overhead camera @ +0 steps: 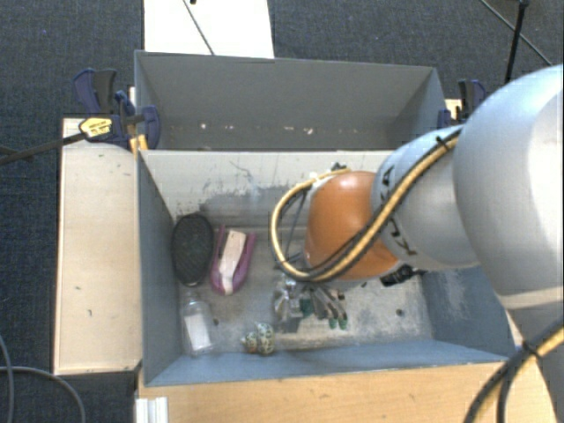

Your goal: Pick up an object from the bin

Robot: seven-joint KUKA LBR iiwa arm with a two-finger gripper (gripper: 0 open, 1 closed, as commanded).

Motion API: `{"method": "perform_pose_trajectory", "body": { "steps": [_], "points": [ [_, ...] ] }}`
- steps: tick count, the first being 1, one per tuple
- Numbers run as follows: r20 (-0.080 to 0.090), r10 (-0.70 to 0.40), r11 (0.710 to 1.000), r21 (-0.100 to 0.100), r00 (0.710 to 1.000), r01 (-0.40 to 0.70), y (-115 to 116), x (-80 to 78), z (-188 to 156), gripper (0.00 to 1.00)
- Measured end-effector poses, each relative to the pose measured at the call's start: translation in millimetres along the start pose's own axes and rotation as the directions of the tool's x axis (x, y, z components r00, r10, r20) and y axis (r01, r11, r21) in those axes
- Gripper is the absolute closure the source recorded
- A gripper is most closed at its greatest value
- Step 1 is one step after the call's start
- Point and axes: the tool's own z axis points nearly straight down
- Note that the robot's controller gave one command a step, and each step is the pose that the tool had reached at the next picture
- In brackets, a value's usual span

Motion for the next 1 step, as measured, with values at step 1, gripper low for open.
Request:
{"method": "perform_pose_trajectory", "body": {
  "steps": [1],
  "points": [
    [0.008,-0.02,1.0,-0.001,1.0,0.02,7.4,7.5,-140.3,1.0]
  ]
}}
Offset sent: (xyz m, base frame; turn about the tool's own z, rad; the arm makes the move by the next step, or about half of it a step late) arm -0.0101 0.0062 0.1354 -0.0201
